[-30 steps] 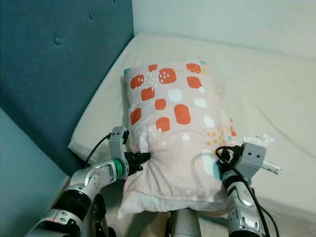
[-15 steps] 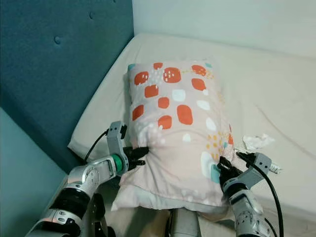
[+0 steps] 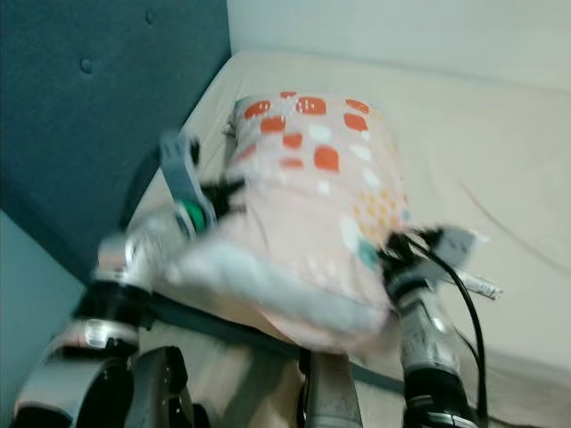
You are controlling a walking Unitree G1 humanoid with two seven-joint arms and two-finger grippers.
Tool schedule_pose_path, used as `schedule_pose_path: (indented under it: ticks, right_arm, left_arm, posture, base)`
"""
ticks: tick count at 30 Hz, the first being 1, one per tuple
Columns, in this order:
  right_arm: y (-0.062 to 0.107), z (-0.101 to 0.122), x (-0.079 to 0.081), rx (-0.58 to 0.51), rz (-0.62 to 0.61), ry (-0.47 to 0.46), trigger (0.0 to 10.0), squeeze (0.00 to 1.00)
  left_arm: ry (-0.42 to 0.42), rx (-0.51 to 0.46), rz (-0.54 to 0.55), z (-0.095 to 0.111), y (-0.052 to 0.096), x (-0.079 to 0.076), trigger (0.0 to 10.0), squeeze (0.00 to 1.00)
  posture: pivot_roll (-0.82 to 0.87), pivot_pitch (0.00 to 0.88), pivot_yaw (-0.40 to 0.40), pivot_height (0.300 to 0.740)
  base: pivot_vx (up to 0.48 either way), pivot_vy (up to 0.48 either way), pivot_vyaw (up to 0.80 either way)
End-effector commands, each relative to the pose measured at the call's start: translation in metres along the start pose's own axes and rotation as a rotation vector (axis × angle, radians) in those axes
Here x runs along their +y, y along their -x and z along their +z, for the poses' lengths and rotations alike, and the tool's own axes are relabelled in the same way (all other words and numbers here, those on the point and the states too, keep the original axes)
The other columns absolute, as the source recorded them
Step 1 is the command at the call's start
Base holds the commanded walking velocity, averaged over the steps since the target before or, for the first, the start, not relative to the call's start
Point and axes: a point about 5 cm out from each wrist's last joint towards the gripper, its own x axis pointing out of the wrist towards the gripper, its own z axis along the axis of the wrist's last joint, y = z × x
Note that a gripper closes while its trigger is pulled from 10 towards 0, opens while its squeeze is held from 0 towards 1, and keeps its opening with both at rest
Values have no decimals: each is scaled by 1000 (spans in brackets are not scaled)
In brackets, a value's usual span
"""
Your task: Clean up the room
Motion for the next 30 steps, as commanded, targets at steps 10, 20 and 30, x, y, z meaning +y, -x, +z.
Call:
schedule_pose_path:
  ticks: [10, 20, 30]
  right_arm:
    - [-57, 40, 75, 9, 228, -24, 10000, 0]
    - [-67, 46, 110, 5, 286, -31, 10000, 0]
    - [-49, 15, 91, 7, 303, -59, 10000, 0]
  left_arm:
    - [-162, -206, 150, 71, 8, 26, 0, 0]
    - [-325, -428, 553, 114, 46, 84, 0, 0]
    - [-489, 31, 450, 9, 44, 80, 0, 0]
  posture:
    - [123, 164, 35, 570]
    - [187, 187, -3, 570]
    - [165, 187, 9, 570]
  base:
    - [0, 0, 0]
    - [0, 0, 0]
    - [0, 0, 0]
